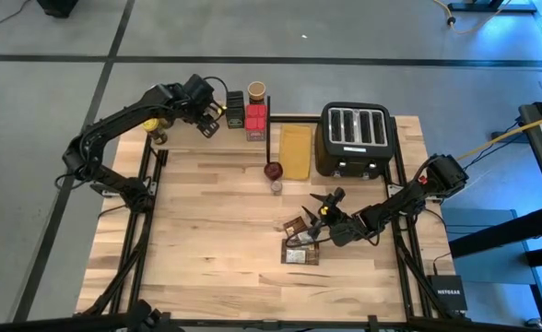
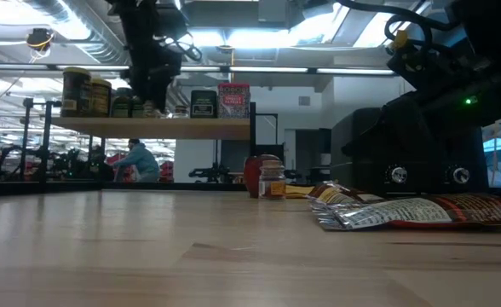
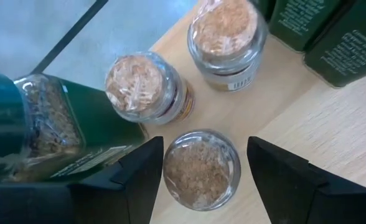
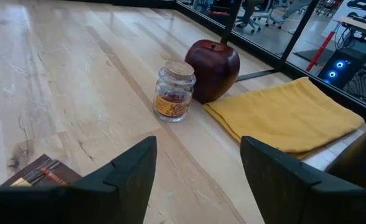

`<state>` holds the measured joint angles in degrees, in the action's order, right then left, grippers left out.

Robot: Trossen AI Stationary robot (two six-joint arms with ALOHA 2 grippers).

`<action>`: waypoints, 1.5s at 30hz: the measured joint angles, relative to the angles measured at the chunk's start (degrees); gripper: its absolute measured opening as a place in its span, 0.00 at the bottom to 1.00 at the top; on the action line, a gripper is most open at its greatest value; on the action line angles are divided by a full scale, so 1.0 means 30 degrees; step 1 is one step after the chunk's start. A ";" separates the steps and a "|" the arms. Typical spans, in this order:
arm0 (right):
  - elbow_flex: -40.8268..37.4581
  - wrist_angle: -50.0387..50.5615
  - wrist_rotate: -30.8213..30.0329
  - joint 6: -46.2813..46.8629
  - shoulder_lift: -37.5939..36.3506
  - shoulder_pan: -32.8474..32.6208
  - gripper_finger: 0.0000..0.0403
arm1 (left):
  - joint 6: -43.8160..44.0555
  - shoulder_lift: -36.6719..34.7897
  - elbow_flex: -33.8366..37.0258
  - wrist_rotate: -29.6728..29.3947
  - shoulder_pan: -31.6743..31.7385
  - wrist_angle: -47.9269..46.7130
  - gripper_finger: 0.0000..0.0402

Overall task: Shelf spices
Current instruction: Put the left brown seasoning bottle aligned with the other brown seasoning bottle on the shelf, then put the brown seasoning bottle aligned with the other brown seasoning bottle on the shelf

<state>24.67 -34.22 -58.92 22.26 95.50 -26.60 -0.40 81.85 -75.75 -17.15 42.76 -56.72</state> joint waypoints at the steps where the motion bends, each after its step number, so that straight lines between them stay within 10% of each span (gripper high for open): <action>1: 0.0000 0.0000 -0.0002 0.0000 0.0000 -0.0005 0.59 | -0.0028 -0.0027 0.0000 -0.0004 -0.0019 0.0060 0.56; 15: 0.0000 0.0022 -0.0211 0.0000 0.0000 0.0002 0.59 | -0.1393 -0.0780 -0.2460 -0.0686 -0.0989 0.1131 0.56; 26: 0.0000 0.0015 -0.0814 -0.0065 0.0000 -0.0001 0.59 | -0.1346 -0.0785 -0.2708 -0.0050 -0.7714 0.2674 0.56; 34: 0.0000 -0.0095 -0.1036 -0.0066 0.0002 -0.0003 0.59 | -0.2104 -0.0576 0.1346 0.0947 -1.2527 1.0099 0.56; 45: 0.0007 -0.0058 -0.1047 -0.0044 0.0000 0.0001 0.59 | -0.2173 0.4657 0.4546 0.3031 -1.3324 1.8097 0.56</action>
<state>24.69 -34.39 -62.06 22.13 95.50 -26.59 -6.92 95.82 -62.11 -8.05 2.79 -2.43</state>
